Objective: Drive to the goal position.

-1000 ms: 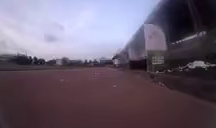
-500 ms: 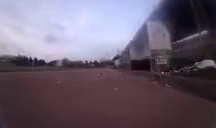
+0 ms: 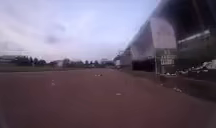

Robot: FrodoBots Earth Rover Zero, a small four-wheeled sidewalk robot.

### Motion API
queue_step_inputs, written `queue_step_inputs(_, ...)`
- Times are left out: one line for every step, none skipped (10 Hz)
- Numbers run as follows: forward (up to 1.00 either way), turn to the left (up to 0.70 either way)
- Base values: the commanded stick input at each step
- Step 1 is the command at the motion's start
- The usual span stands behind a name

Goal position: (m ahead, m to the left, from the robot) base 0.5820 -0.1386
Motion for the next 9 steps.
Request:
queue_step_inputs(0.7, 0.0)
queue_step_inputs(0.7, 0.0)
queue_step_inputs(0.7, 0.0)
queue_step_inputs(0.7, 0.0)
queue_step_inputs(0.7, 0.0)
queue_step_inputs(0.7, 0.0)
queue_step_inputs(0.7, 0.0)
queue_step_inputs(0.7, 0.0)
queue_step_inputs(0.7, 0.0)
